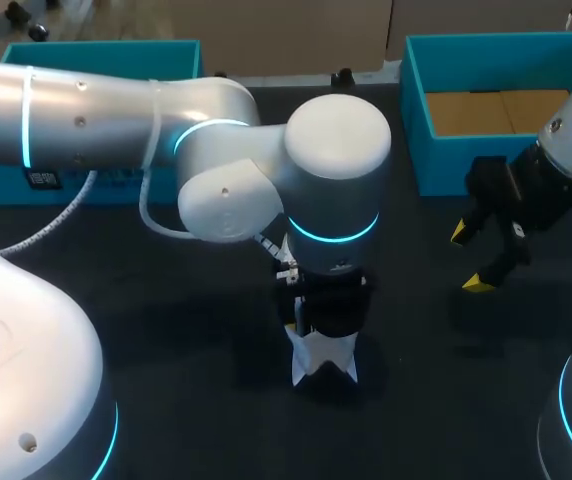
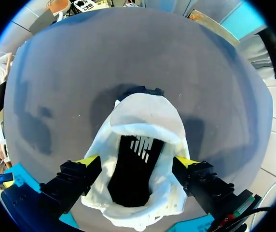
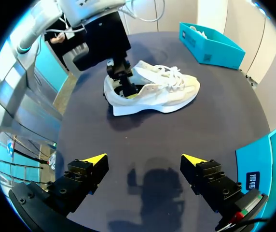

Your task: Take the shoe out of the shoebox, open the shoe tongue, remove and reinsert the insole, then place the shoe into the shoebox

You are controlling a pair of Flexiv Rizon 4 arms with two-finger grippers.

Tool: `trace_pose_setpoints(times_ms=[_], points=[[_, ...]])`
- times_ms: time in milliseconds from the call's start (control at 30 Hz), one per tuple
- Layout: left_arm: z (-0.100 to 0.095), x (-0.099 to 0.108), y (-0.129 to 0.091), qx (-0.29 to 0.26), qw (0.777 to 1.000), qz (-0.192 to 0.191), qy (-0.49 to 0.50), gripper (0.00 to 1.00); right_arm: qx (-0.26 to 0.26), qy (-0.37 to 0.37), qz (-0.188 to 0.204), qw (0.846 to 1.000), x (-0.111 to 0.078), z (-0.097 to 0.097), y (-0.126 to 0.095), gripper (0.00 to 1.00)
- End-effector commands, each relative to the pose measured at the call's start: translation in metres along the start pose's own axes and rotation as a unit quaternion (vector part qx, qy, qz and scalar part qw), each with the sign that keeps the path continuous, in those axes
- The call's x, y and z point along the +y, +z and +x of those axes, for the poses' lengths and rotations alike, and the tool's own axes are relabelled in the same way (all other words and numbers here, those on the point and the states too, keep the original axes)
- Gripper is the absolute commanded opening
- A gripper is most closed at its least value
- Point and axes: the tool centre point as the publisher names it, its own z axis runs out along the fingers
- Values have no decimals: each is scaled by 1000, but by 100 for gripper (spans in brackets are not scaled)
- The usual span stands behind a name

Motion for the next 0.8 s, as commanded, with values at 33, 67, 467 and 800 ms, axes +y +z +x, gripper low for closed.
trace_pose_setpoints(times_ms=[33, 67, 467, 800], points=[[1, 5, -6, -8, 1000, 3, 0, 100, -1, 0, 1, 1000, 0, 1, 1, 100], [1, 6, -7, -9, 1000, 4, 0, 100, -1, 0, 1, 1000, 0, 1, 1, 100], [1, 18, -10, -4, 1000, 12, -3, 100, -1, 0, 1, 1000, 0, 1, 1, 100], [-1, 32, -14, -8, 1000, 26, -9, 100, -1, 0, 1, 1000, 0, 1, 1, 100]])
